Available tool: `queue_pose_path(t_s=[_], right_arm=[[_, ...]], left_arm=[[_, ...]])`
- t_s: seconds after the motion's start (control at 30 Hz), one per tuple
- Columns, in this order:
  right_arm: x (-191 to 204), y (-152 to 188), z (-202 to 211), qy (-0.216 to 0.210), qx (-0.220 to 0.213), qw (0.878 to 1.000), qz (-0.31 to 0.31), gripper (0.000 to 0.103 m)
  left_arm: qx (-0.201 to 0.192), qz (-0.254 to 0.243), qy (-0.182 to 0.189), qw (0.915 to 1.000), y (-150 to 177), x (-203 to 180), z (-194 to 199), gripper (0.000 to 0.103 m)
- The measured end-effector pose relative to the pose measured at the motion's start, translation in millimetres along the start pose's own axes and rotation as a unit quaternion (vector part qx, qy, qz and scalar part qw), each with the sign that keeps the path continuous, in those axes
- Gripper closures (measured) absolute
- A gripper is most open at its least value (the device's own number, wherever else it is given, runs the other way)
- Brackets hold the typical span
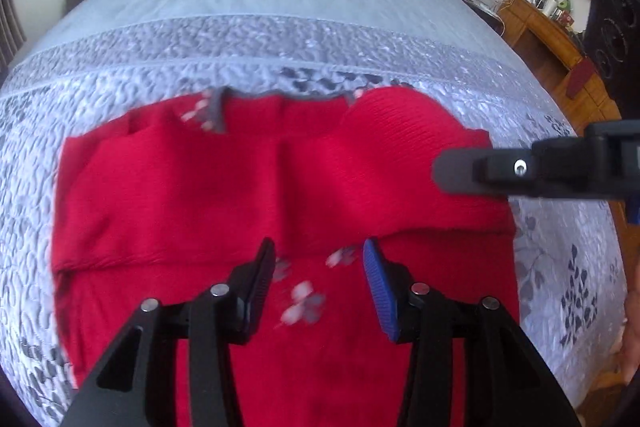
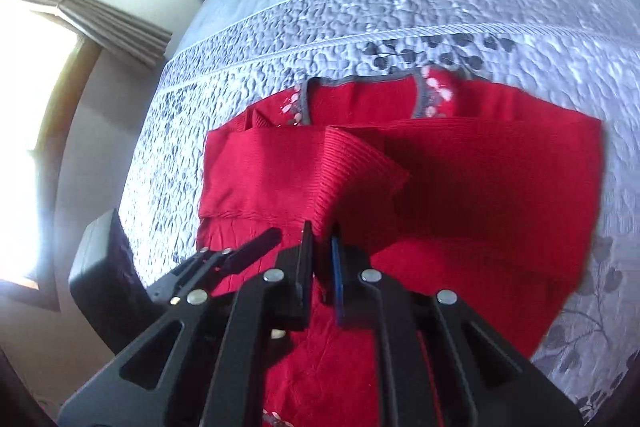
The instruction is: Fold small clothes
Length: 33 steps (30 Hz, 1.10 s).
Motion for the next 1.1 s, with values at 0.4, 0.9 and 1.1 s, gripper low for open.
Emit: queue_pose_path(t_s=[0.4, 0.9, 1.1], right_arm=[[-50, 8, 13, -0.005, -0.007, 0.999, -0.037, 0.091], [-74, 22, 17, 0.035, -0.006, 0.998, -0.043, 0.071], [-78, 26, 20, 0.013, -0.009, 0.999, -0.050, 0.088]], left_arm=[[0.011, 0.044, -0.021, 0.9987, -10, -46, -55, 0.103], [-0.020, 0.037, -0.050, 0.9979, -19, -28, -41, 0.103], [-0.021, 0.044, -0.047, 0.9977, -20, -26, -41, 0.103]])
Point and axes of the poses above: each gripper's, at about its wrist camera, not at the fingertips, and z roughly against the way its jaws point, x to its left, y to its underside, the point moved 5 cm from there along -z, roughly the way its jaws point, and after that the axes turned 12 degrees about z, right-handed, at the moved point
